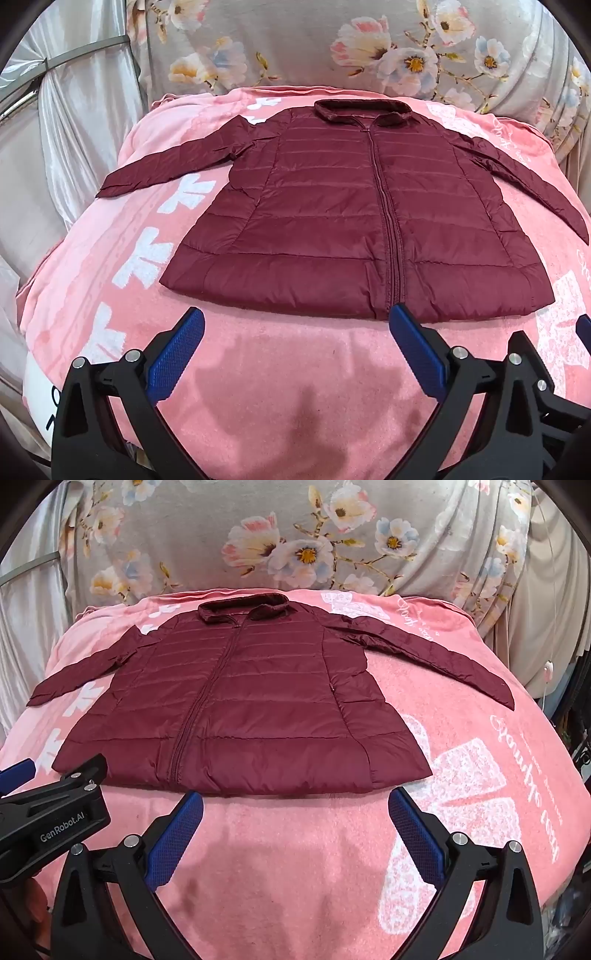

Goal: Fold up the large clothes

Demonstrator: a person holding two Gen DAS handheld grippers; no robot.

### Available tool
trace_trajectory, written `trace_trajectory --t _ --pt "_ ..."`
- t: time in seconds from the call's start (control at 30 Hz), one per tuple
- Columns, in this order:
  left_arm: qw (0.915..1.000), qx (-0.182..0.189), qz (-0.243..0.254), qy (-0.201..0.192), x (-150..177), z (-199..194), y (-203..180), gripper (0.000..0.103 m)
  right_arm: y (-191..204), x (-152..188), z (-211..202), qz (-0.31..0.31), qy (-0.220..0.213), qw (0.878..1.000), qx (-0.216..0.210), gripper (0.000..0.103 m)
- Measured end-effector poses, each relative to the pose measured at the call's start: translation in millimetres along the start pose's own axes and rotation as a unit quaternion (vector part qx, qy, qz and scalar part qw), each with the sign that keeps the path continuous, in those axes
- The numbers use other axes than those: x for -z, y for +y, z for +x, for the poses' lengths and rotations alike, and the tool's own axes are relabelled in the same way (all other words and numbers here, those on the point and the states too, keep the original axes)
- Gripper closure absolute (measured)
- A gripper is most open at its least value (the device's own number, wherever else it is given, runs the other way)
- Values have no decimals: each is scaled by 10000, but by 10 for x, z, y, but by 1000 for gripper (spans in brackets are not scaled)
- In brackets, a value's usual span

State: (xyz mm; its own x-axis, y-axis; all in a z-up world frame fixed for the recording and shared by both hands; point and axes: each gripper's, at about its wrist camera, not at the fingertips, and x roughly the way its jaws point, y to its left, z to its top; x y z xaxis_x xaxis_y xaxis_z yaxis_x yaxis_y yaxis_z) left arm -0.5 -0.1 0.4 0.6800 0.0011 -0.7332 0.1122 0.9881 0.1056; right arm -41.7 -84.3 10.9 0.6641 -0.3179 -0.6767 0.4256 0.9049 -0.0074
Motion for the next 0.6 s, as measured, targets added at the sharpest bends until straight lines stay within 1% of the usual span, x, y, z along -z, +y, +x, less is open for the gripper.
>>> trace_trajectory --t 0.37,0.4,0.57,0.6 --pt "10000 -23 -30 9 -2 -3 6 5 -33 -5 -7 1 12 10000 -27 5" --pt "10000 -21 -40 5 18 -1 27 5 43 -44 -12 -3 3 10000 -17 5" --pt "10000 -31 -64 -26 50 -12 43 5 129 -71 -51 4 -3 10000 -43 5" --pt "10000 -20 -68 -12 8 21 90 5 140 -75 -53 9 -1 10000 -42 5"
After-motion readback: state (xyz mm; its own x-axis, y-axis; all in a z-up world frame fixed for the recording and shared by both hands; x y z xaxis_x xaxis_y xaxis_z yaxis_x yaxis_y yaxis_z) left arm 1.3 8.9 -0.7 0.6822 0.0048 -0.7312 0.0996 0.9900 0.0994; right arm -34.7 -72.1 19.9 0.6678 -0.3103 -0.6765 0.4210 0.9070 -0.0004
